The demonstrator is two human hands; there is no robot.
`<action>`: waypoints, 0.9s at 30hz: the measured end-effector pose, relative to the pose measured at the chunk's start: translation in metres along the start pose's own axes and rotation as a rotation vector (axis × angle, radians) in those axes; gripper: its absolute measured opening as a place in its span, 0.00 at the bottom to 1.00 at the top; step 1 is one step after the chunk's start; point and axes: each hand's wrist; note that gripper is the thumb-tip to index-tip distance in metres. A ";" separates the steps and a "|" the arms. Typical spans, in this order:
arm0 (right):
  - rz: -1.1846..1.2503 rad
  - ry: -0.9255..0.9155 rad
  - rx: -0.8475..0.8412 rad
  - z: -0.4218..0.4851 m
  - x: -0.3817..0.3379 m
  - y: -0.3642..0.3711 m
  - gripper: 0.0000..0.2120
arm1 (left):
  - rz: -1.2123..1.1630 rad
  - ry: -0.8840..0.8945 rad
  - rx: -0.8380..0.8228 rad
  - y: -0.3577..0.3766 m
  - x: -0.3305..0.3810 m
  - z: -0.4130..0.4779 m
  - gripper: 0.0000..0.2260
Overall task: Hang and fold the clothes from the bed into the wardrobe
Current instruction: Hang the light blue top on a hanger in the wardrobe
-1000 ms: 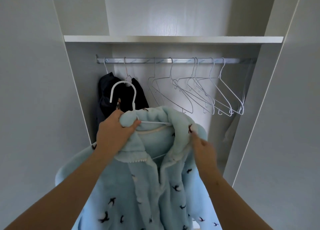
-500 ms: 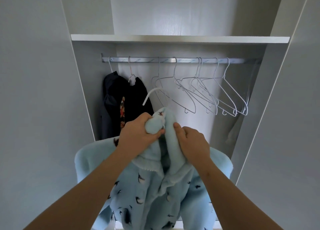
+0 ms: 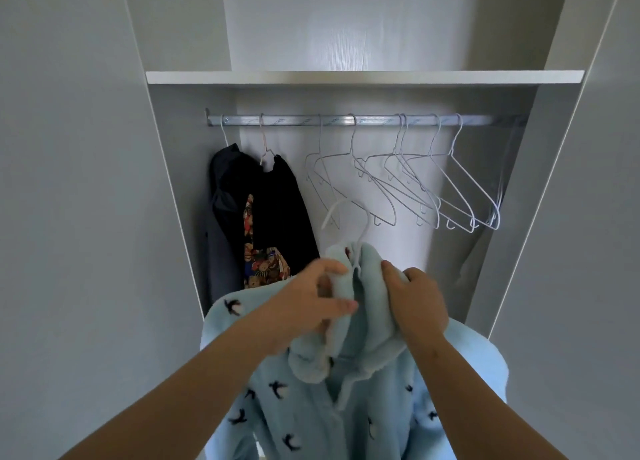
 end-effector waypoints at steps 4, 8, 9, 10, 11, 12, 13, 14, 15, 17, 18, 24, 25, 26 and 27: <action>0.055 0.022 0.006 0.000 0.007 -0.007 0.20 | 0.641 0.147 0.228 -0.017 -0.011 0.006 0.12; 0.105 0.019 0.000 -0.003 0.005 -0.012 0.19 | 0.868 0.293 0.314 -0.031 -0.015 0.028 0.25; 0.120 0.007 0.004 -0.003 0.005 -0.014 0.19 | 0.819 0.231 0.221 -0.031 -0.017 0.031 0.19; 0.139 -0.012 0.010 -0.004 0.006 -0.015 0.18 | 0.792 0.185 0.141 -0.027 -0.018 0.034 0.12; 0.166 -0.031 0.017 -0.005 0.006 -0.016 0.17 | 0.786 0.187 0.123 -0.025 -0.020 0.037 0.12; 0.191 -0.052 0.019 -0.005 0.007 -0.018 0.17 | 0.775 0.218 0.150 -0.023 -0.021 0.041 0.15; 0.206 -0.068 0.017 -0.005 0.009 -0.020 0.17 | 0.762 0.234 0.188 -0.022 -0.020 0.043 0.16; 0.209 -0.080 0.009 -0.005 0.011 -0.022 0.17 | 0.747 0.252 0.233 -0.022 -0.018 0.044 0.18; 0.200 -0.088 -0.001 -0.004 0.013 -0.023 0.17 | 0.730 0.257 0.262 -0.022 -0.018 0.046 0.19; 0.152 -0.079 -0.014 -0.002 0.019 -0.028 0.18 | 0.699 0.258 0.311 -0.021 -0.017 0.048 0.19; 0.113 -0.071 -0.016 -0.001 0.022 -0.031 0.19 | 0.689 0.257 0.339 -0.020 -0.017 0.048 0.19; -0.081 -0.204 0.004 0.002 0.016 -0.045 0.13 | 0.704 0.298 0.425 -0.008 -0.011 0.051 0.20; -0.106 -0.304 -0.026 0.001 0.013 -0.048 0.17 | 0.711 0.306 0.434 -0.007 -0.010 0.051 0.20; -0.114 -0.389 -0.103 0.000 0.010 -0.050 0.20 | 0.719 0.316 0.444 -0.006 -0.009 0.051 0.20; -0.114 -0.433 -0.214 -0.001 0.006 -0.052 0.20 | 0.723 0.325 0.452 -0.005 -0.008 0.051 0.20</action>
Point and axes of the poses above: each hand's wrist, its own z-axis towards the middle knuckle, its own y-axis out of the palm, x = y × z, and after that the axes turned 2 degrees about z, right-handed
